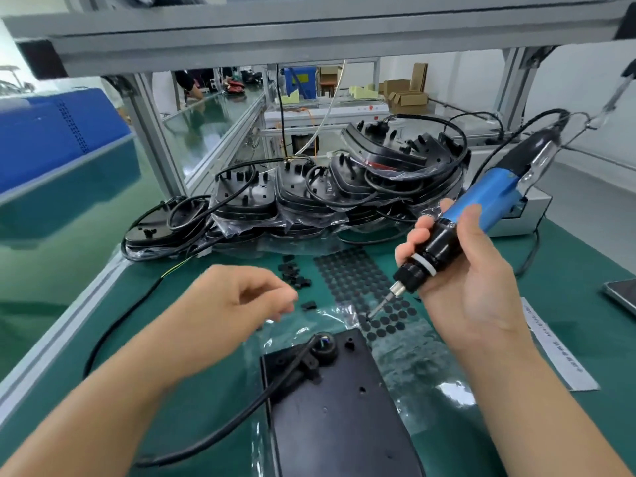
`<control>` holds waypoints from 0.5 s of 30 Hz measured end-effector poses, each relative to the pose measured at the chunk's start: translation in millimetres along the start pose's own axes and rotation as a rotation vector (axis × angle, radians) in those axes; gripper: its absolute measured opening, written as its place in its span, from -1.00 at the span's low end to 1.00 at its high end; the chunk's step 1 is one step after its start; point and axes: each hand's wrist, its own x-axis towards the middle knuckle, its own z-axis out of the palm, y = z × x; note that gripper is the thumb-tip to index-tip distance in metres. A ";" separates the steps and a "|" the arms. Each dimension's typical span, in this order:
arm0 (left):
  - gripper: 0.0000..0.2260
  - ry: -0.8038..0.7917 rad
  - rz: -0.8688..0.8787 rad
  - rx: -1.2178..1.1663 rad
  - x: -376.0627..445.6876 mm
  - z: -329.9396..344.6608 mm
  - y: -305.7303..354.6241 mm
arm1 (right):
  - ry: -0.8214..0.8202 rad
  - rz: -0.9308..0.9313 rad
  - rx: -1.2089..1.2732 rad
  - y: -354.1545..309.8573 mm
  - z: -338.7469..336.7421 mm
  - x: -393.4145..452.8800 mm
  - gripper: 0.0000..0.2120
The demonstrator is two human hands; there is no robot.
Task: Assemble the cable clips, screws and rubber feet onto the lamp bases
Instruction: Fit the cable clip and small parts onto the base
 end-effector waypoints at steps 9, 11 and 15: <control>-0.91 -0.070 -0.021 0.131 -18.4 20.6 -8.0 | -0.209 0.021 -0.175 20.0 36.4 2.4 -0.69; -0.92 -0.058 -0.022 0.131 -19.8 22.2 -10.1 | -0.241 0.042 -0.198 24.2 44.8 3.7 -0.71; -0.93 -0.044 -0.043 0.057 -16.6 19.4 -17.6 | -0.270 0.042 -0.262 35.8 49.5 1.0 -0.76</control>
